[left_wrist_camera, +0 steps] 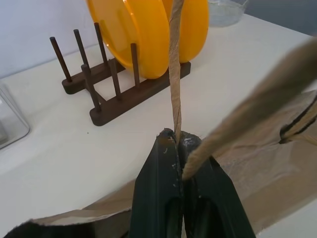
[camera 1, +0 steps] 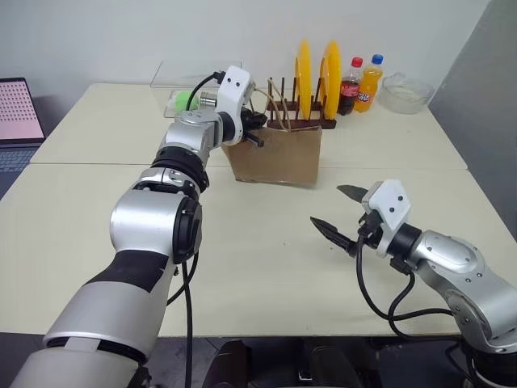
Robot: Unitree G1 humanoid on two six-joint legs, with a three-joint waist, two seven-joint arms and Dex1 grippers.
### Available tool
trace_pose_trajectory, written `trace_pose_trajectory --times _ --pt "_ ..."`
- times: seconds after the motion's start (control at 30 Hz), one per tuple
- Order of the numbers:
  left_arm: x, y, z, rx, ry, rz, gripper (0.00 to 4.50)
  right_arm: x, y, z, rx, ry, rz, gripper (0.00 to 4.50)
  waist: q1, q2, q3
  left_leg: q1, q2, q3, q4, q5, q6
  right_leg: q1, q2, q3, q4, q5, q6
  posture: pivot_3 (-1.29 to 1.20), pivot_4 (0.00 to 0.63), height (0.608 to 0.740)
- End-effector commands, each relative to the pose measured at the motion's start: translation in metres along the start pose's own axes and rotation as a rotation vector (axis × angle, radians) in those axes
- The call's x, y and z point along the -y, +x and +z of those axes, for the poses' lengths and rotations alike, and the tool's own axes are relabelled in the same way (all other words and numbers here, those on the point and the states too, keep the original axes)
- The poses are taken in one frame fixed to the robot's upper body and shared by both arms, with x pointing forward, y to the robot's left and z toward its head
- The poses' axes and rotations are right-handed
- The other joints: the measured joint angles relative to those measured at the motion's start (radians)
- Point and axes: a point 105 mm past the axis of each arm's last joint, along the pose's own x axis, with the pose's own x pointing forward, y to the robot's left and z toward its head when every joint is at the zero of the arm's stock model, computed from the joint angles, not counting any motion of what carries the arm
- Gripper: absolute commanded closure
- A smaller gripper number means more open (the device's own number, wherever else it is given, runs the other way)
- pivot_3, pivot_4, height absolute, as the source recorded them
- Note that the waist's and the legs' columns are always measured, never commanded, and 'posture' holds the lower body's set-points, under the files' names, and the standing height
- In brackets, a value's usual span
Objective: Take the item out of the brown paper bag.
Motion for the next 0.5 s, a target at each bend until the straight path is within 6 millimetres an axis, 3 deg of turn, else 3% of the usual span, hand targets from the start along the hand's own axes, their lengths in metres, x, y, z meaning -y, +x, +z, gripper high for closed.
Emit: trace_pose_trajectory --times 0.03,0.07,0.17,0.4,0.5 --pt "-0.0005 -0.0008 0.021 0.062 0.048 0.017 4.46 0.0058 -0.0008 0.0096 0.034 -0.045 -0.032 0.0 0.0 0.0 0.0 0.0 0.0 0.0 0.0 0.0 0.0 0.0 0.0 0.0 0.0 0.0 0.0 0.0 0.15 0.74" --pt "-0.0015 -0.0008 0.0204 0.06 0.048 0.027 4.46 0.0068 -0.0007 0.0093 0.033 -0.047 -0.038 0.0 0.0 0.0 0.0 0.0 0.0 0.0 0.0 0.0 0.0 0.0 0.0 0.0 0.0 0.0 0.0 0.0 0.15 0.74" --pt "-0.0024 -0.0006 0.0187 0.055 0.044 0.036 3.82 0.0078 -0.0006 0.0091 0.031 -0.05 -0.045 0.0 0.0 0.0 0.0 0.0 0.0 0.0 0.0 0.0 0.0 0.0 0.0 0.0 0.0 0.0 0.0 0.0 0.15 0.74" --pt "-0.0008 -0.0018 0.0198 0.045 0.096 0.01 1.63 0.0048 0.0 0.0125 0.038 -0.051 -0.026 0.0 0.0 0.0 0.0 0.001 0.0 0.001 0.0 0.0 0.0 0.0 0.0 0.001 0.001 0.0 -0.001 0.0 0.15 0.74" --pt "-0.0037 -0.0067 0.0208 0.032 0.132 -0.013 1.63 0.0013 -0.0003 0.0161 0.044 -0.062 -0.002 0.0 0.0 0.0 0.0 0.001 0.0 0.001 0.0 0.0 0.0 0.0 0.0 0.001 0.001 0.0 -0.001 0.0 0.15 0.74"
